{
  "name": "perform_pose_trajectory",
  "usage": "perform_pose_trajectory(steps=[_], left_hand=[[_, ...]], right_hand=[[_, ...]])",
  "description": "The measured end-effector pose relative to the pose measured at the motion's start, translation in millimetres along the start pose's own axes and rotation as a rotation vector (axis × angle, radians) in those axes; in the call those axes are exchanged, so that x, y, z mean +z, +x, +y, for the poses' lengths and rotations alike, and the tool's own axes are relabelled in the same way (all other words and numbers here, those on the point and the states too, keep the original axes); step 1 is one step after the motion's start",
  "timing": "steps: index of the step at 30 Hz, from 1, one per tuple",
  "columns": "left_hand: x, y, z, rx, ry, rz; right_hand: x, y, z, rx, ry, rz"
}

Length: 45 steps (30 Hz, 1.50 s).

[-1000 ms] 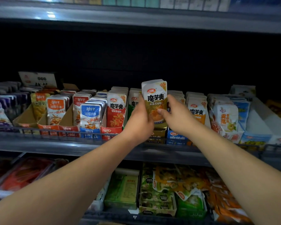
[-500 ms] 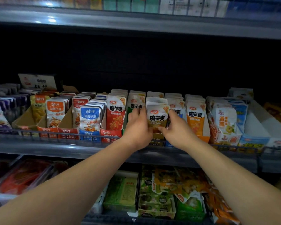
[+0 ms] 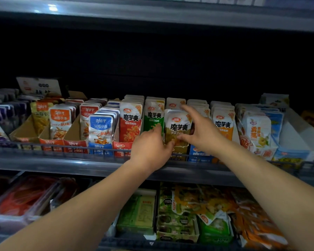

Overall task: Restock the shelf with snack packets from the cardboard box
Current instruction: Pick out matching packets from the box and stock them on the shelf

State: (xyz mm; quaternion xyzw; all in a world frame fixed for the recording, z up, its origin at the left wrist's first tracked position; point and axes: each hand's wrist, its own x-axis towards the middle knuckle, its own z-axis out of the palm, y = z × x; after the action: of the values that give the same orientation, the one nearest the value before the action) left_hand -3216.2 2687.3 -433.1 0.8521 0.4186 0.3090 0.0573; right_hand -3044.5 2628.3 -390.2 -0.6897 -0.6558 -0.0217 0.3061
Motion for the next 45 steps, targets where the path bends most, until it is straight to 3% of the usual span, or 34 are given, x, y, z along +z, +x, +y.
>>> perform_pose_trajectory(steps=[4, 15, 27, 35, 45], left_hand=[[1, -1, 1, -0.047, -0.001, 0.005], [5, -5, 8, -0.09, 0.04, -0.027], [12, -6, 4, -0.085, -0.029, -0.007], [13, -5, 4, -0.079, -0.022, -0.003], [10, -7, 6, -0.077, -0.029, 0.004]], right_hand=[[-7, 16, 2, 0.001, -0.121, -0.054], [10, 66, 19, -0.012, -0.334, 0.095], [16, 86, 17, 0.079, -0.413, 0.132], [18, 83, 21, 0.032, -0.515, 0.084], [21, 79, 21, 0.007, -0.546, 0.165]])
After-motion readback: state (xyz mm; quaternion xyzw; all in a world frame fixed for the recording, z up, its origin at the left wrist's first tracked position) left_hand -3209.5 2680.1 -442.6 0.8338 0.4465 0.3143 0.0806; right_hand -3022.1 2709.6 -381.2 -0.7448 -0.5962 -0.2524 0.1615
